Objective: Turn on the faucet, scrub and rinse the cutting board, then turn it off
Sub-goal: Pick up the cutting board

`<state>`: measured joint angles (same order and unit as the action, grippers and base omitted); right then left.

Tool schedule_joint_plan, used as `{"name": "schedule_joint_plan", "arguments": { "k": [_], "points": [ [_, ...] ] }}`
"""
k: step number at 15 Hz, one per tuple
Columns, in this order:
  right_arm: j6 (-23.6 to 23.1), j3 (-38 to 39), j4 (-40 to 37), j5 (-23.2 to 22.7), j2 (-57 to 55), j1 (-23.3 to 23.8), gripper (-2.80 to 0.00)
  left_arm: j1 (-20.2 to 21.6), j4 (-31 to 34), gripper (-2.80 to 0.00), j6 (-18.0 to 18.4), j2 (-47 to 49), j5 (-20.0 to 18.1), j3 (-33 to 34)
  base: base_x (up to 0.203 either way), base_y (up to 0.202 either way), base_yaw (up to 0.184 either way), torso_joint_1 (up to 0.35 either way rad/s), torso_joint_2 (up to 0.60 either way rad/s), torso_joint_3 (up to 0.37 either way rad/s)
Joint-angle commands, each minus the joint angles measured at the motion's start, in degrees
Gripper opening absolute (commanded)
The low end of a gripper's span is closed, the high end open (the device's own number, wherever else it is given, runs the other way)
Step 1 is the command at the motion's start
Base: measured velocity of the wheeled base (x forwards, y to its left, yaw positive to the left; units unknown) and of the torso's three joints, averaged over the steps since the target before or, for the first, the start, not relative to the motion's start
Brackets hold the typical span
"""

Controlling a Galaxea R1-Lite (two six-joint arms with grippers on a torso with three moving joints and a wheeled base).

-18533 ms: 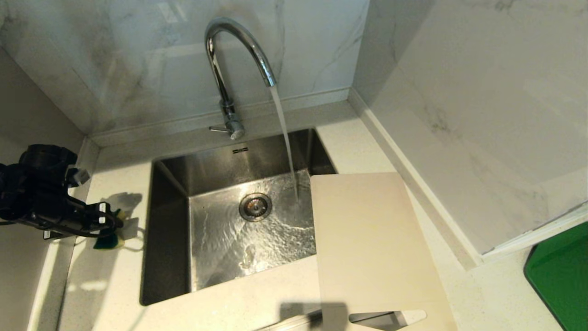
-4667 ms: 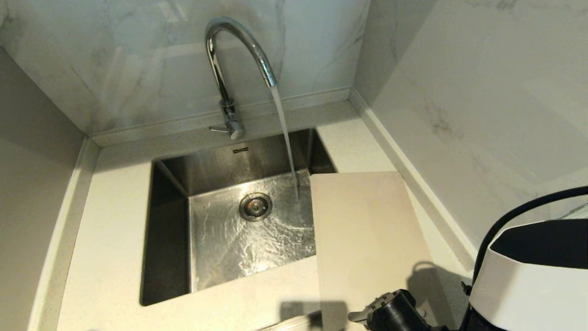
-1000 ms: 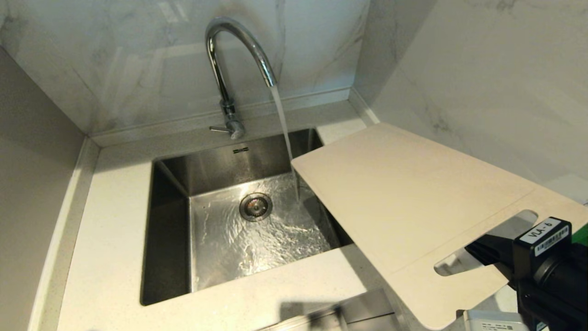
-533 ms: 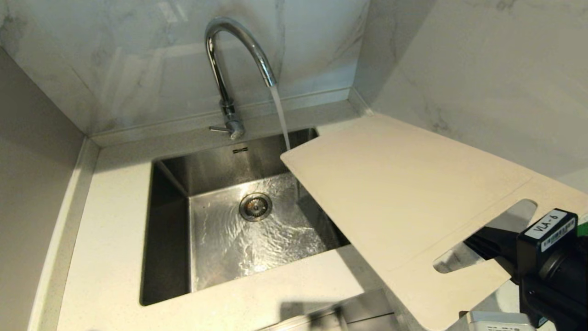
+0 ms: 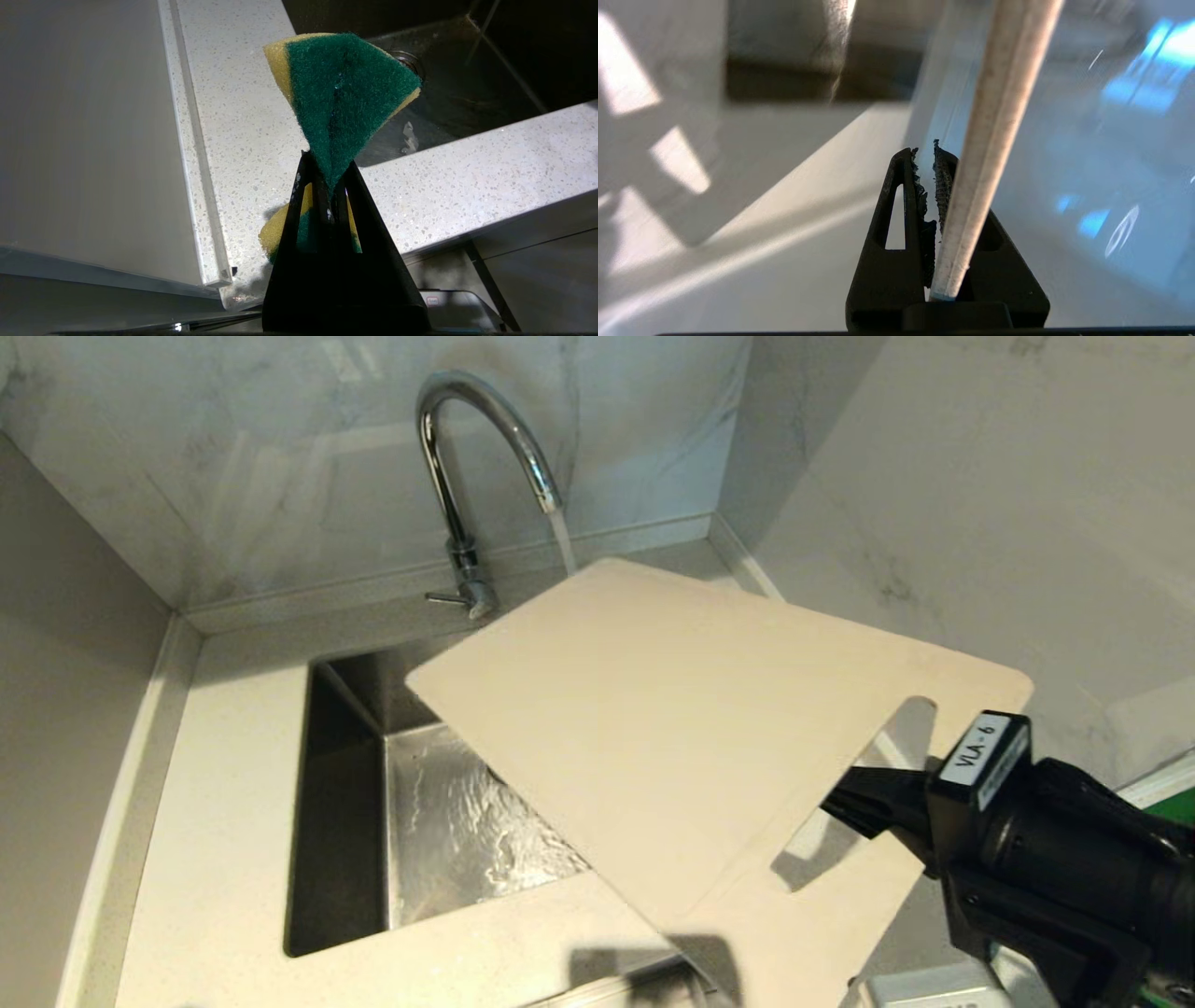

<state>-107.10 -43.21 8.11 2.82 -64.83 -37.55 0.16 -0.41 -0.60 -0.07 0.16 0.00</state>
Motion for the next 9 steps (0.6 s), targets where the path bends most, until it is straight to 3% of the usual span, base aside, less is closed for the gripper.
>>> {"name": "schedule_joint_plan", "arguments": {
  "k": [1,5,9],
  "points": [
    [-2.07,-4.26,-1.64,-4.96,-6.04,-0.32,-2.80,0.02,-0.02,-2.80,0.06,0.07,0.02,0.09,0.000,0.000,0.000,0.000,0.00,0.000],
    [-8.81,-10.09,-3.23,-13.77,-12.13,-0.15,-2.80,0.02,-0.02,-2.80,-0.02,0.07,0.02,0.09,0.000,0.000,0.000,0.000,0.00,0.000],
    [-21.12,-22.59,-16.92,-16.23,-16.56,1.91,-2.80,0.02,-0.02,-2.80,-0.02,0.07,0.02,0.09,0.000,0.000,0.000,0.000,0.00,0.000]
  ]
}}
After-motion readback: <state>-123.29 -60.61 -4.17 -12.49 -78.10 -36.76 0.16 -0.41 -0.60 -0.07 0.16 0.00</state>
